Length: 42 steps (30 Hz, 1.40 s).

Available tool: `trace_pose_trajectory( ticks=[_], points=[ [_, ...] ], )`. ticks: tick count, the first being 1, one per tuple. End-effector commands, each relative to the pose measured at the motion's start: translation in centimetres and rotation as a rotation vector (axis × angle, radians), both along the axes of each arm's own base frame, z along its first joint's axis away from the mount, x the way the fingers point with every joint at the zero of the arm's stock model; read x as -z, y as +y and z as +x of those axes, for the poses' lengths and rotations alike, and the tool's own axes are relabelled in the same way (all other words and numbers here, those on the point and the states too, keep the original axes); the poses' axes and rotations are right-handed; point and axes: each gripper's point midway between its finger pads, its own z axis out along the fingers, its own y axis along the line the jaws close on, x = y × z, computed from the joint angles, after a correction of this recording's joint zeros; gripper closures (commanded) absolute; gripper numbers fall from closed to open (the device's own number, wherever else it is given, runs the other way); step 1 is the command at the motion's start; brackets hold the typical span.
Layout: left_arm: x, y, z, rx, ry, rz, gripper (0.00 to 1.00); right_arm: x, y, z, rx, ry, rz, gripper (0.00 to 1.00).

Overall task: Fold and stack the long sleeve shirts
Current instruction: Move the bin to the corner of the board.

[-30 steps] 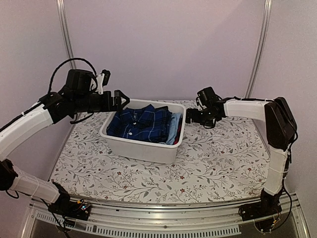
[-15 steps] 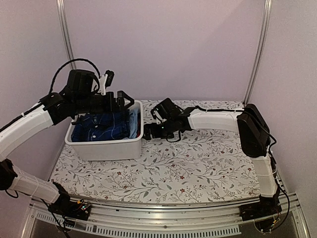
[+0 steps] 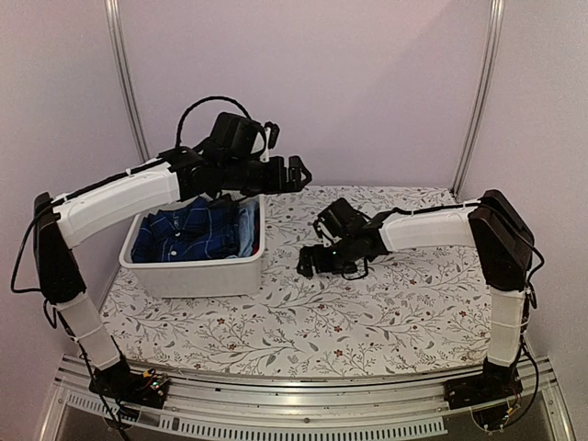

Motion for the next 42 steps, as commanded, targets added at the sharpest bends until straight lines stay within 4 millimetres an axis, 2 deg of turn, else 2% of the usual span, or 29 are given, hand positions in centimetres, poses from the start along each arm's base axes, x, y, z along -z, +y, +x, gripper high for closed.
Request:
trace_pose_trajectory(
  ticks=[1,2,5,9,13,17,22,25,32,42],
  points=[
    [2.0,-1.9,2.5,-0.107,0.013,0.092,0.00,-5.2,-6.9,2.3,0.193,-0.105,0.034,0.01],
    [2.8,-2.4,3.3,-0.123,0.024,0.105,0.00,-6.2,-7.8,2.2,0.211,-0.118,0.046,0.01],
    [4.7,-3.4,5.5,-0.180,0.044,0.147,0.00,-6.8,-9.9,1.8,0.246,-0.128,0.048,0.01],
    [7.6,-3.7,7.9,-0.235,0.075,0.193,0.00,-8.1,-10.6,1.2,0.249,-0.150,0.067,0.01],
    [10.4,-2.1,9.4,-0.308,0.123,0.224,0.00,-8.4,-10.8,1.0,0.242,-0.155,0.070,0.01],
    [12.3,0.7,9.8,-0.364,0.170,0.248,0.00,-8.5,-10.5,0.8,0.230,-0.151,0.085,0.01],
    [13.7,4.2,8.5,-0.402,0.213,0.255,0.00,-8.9,-10.4,0.6,0.224,-0.155,0.096,0.01],
    [15.1,6.8,6.6,-0.419,0.248,0.278,0.00,-9.0,-10.5,0.5,0.223,-0.158,0.098,0.01],
    [15.7,11.8,2.6,-0.441,0.292,0.284,0.00,-8.5,-10.7,0.1,0.222,-0.145,0.103,0.01],
    [14.9,14.8,-0.5,-0.453,0.297,0.312,0.00,-7.6,-10.3,0.1,0.213,-0.127,0.105,0.01]
  ],
)
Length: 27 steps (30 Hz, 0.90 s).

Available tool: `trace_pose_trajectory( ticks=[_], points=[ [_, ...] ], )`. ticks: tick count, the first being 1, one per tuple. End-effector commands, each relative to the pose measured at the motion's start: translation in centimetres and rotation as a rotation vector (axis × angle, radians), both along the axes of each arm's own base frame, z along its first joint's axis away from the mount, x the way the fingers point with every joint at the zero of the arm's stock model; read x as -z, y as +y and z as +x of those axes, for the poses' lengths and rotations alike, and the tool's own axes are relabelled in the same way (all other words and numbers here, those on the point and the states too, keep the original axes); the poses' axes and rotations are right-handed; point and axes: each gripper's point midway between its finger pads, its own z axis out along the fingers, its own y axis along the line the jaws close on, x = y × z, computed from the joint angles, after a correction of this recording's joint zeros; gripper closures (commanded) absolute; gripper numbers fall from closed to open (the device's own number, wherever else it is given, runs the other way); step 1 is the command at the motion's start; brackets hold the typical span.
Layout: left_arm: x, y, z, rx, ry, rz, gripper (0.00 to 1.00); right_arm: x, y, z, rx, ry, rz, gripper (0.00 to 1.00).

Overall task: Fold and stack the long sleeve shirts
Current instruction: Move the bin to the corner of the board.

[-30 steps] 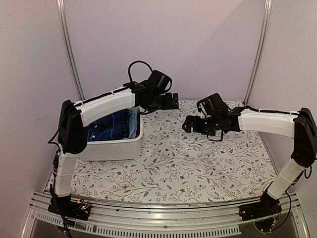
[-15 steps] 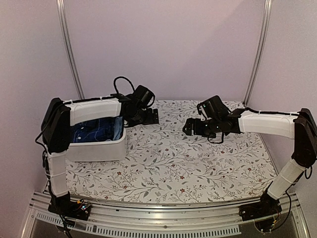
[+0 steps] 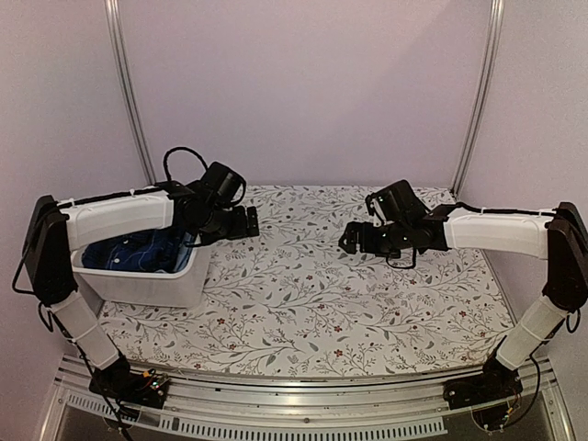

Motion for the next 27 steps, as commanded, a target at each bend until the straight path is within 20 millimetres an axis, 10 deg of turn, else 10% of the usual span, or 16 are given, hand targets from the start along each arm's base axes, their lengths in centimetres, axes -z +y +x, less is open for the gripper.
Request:
trace_pose_trajectory(
  ticks=[1,6,13,21,27],
  points=[
    [0.2,2.7,-0.8,-0.052,0.013,0.058,0.00,-0.3,0.4,-0.1,-0.006,-0.007,0.023,0.01],
    [0.5,6.1,-0.6,-0.103,0.024,0.057,0.00,0.0,0.5,0.1,-0.014,-0.006,0.014,0.01],
    [0.5,5.5,-1.3,-0.037,0.034,0.054,0.00,0.3,1.0,-0.3,-0.042,0.016,0.024,0.01],
    [-8.4,1.0,-0.8,0.138,-0.155,-0.074,0.00,0.0,0.2,0.3,-0.011,-0.009,-0.019,0.01],
    [-12.0,3.7,-1.7,0.059,-0.218,-0.061,0.00,-1.0,-0.4,0.2,0.001,-0.029,-0.036,0.01]
  ],
)
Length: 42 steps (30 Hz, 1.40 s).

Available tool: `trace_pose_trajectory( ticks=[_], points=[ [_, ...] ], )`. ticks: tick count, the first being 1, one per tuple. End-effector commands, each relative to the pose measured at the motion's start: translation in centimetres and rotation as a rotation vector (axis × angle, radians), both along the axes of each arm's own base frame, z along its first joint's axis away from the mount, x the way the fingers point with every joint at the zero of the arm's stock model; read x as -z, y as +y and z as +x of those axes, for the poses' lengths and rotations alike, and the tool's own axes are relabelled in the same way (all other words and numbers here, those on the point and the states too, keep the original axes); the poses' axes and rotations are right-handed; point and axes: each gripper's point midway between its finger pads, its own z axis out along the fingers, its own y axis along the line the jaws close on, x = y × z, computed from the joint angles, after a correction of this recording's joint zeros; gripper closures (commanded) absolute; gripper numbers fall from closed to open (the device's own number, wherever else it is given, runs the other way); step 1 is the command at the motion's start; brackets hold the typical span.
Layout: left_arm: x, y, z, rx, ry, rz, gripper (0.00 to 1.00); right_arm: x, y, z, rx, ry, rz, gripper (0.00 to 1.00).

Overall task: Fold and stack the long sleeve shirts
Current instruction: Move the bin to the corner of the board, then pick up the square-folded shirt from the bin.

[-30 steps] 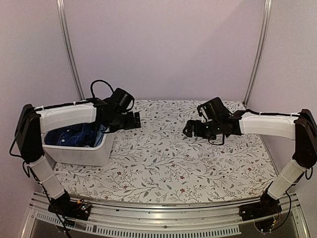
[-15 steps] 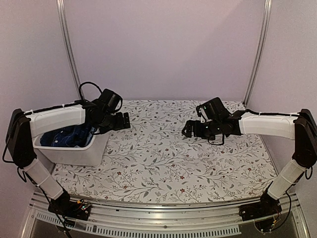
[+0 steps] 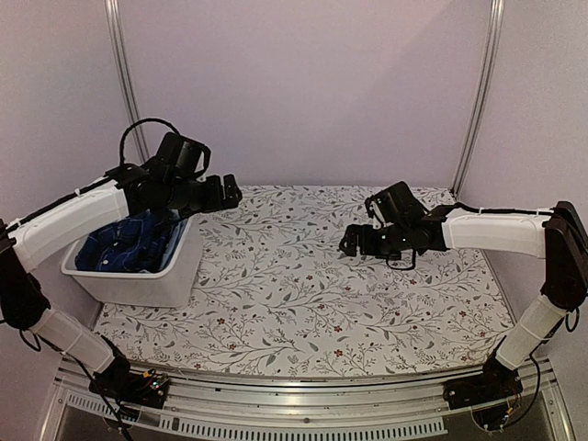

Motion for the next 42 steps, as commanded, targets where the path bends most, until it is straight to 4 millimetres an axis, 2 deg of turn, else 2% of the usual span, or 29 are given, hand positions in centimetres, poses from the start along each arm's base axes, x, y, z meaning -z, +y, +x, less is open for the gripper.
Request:
trace_pose_trajectory(
  ticks=[1,4,8,11,16,19,22,26,31,34,36,38,41,42],
  points=[
    [-3.3,2.6,-1.0,-0.067,-0.059,0.020,0.00,-1.7,-0.4,0.3,0.007,-0.043,-0.019,0.01],
    [-3.8,6.0,-1.6,-0.175,-0.064,0.052,0.00,-2.7,-0.7,0.2,0.008,-0.069,-0.017,0.01],
    [-3.6,11.6,-2.8,-0.355,-0.047,0.125,0.00,-4.1,-0.9,0.1,-0.003,-0.101,-0.018,0.01],
    [-2.6,15.0,-3.5,-0.444,-0.016,0.149,0.00,-5.6,-1.0,-0.1,-0.015,-0.133,-0.002,0.01],
    [0.2,18.6,-4.5,-0.518,0.057,0.197,0.01,-8.6,-1.5,-0.4,-0.019,-0.204,0.022,0.01],
    [1.9,19.4,-4.7,-0.524,0.094,0.204,0.06,-9.9,-2.1,-0.6,-0.012,-0.240,0.025,0.02],
    [3.3,19.8,-4.8,-0.529,0.126,0.207,0.14,-10.4,-2.6,-0.7,-0.002,-0.253,0.015,0.02],
    [5.1,20.1,-4.9,-0.530,0.166,0.223,0.28,-10.3,-2.9,-0.9,0.002,-0.258,0.008,0.02],
    [7.5,19.9,-4.4,-0.508,0.205,0.217,0.32,-10.2,-3.1,-1.0,0.006,-0.258,0.004,0.02],
    [8.4,20.2,-4.2,-0.515,0.225,0.236,0.40,-10.2,-3.2,-1.1,0.006,-0.257,0.005,0.02],
    [8.3,20.4,-4.0,-0.525,0.216,0.242,0.49,-10.1,-3.2,-1.1,0.007,-0.258,0.003,0.02],
    [7.5,20.6,-3.7,-0.535,0.193,0.245,0.69,-10.1,-3.3,-1.2,0.009,-0.258,0.004,0.02],
    [5.2,20.8,-3.0,-0.537,0.136,0.248,0.92,-10.1,-3.4,-1.2,0.010,-0.259,0.004,0.02],
    [4.2,20.8,-2.7,-0.533,0.113,0.247,0.96,-10.2,-3.4,-1.2,0.011,-0.260,0.005,0.02]
  ],
)
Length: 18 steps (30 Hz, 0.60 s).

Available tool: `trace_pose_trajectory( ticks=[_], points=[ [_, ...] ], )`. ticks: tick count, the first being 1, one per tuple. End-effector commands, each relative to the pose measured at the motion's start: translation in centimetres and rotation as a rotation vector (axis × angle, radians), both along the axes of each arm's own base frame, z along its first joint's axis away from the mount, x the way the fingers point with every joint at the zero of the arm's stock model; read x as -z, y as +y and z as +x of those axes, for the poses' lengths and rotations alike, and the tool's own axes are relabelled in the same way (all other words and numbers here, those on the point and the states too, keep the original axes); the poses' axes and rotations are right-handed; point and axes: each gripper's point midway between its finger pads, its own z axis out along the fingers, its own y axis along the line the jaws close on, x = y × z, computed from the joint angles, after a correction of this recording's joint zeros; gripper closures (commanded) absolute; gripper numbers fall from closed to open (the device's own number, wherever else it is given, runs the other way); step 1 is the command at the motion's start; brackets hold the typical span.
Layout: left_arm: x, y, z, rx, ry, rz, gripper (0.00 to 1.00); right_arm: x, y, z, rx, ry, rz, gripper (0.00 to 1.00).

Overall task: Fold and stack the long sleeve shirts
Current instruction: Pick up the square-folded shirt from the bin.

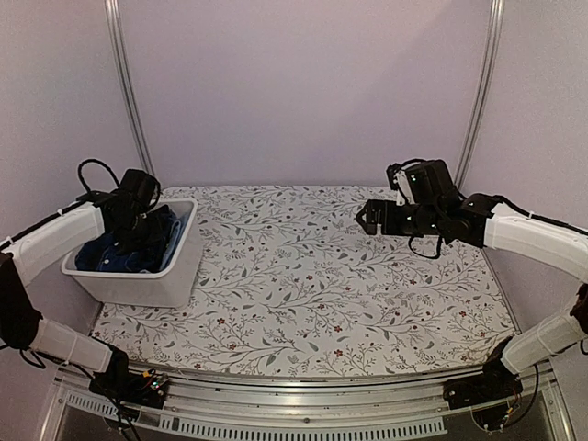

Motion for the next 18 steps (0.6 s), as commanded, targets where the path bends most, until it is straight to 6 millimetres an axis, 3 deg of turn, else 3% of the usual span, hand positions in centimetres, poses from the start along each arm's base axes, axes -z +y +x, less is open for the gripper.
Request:
trace_pose_trajectory(
  ticks=[1,7,10,14,18],
  points=[
    [-4.6,0.4,1.8,0.004,-0.123,0.018,0.98,-0.4,-0.4,-0.4,0.004,-0.018,-0.004,0.02],
    [-8.7,0.0,2.4,0.050,-0.199,0.023,1.00,-0.4,-0.2,-0.2,-0.005,-0.019,-0.009,0.02],
    [-12.5,-1.3,3.4,0.131,-0.300,0.020,1.00,-0.7,-0.1,-0.1,-0.006,-0.025,-0.010,0.02],
    [-20.7,-4.3,4.7,0.259,-0.493,0.041,1.00,-1.3,0.1,0.3,-0.007,-0.039,-0.011,0.01],
    [-30.9,-9.4,4.9,0.462,-0.745,0.034,1.00,-1.8,0.4,0.8,-0.008,-0.050,-0.012,0.01]
  ],
)
